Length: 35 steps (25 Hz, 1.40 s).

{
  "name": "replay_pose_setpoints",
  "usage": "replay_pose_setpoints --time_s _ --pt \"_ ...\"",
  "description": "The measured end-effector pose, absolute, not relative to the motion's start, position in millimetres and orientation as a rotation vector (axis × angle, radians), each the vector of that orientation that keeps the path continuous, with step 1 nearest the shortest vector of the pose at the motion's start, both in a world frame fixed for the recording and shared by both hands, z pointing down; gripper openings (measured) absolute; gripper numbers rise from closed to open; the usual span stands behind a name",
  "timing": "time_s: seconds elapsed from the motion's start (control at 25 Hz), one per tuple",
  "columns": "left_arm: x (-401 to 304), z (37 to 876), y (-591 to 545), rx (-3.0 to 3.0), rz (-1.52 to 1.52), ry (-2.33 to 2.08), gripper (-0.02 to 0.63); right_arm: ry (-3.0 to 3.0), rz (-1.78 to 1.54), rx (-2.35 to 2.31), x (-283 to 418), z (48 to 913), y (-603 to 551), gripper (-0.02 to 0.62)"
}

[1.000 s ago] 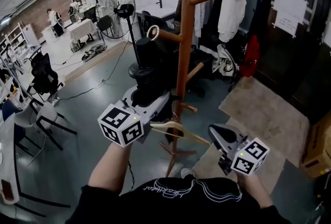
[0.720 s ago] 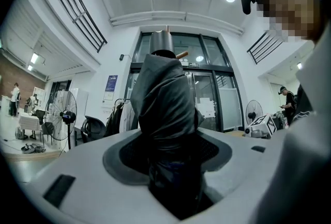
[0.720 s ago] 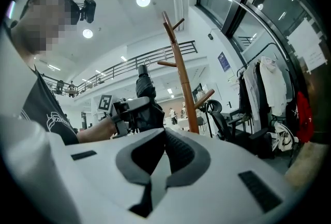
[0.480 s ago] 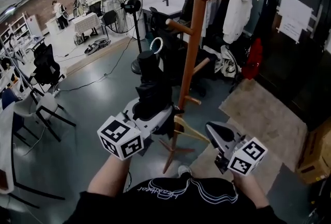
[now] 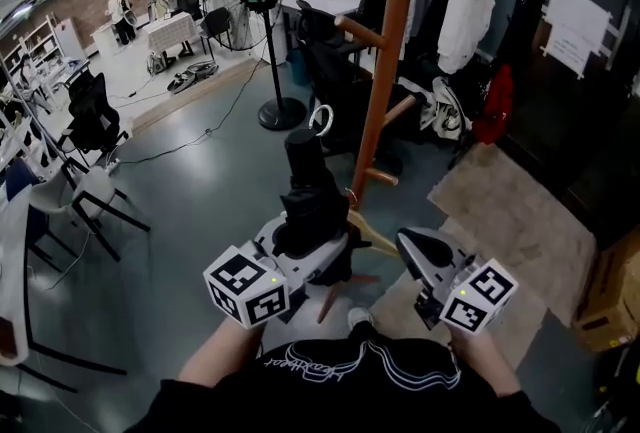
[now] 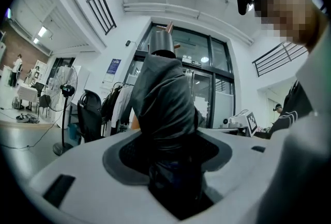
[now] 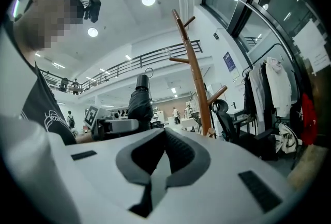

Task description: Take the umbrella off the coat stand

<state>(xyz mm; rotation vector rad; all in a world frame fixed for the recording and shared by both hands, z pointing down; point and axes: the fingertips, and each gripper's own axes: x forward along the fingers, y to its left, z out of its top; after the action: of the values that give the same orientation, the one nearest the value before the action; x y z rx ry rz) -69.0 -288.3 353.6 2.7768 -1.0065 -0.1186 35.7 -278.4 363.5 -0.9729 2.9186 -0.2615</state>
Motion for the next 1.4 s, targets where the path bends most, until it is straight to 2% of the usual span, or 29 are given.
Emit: replay_pose_setpoints --time_s 0.52,1.4 --pt "-64 391 -268 2.686 -0.054 -0.957 0.235 2.897 -0.346 -0.927 29 372 -281 0.003" --pt "-61 387 -264 2.699 -0.036 -0.933 0.235 2.865 -0.342 -0.936 32 372 -276 0.003"
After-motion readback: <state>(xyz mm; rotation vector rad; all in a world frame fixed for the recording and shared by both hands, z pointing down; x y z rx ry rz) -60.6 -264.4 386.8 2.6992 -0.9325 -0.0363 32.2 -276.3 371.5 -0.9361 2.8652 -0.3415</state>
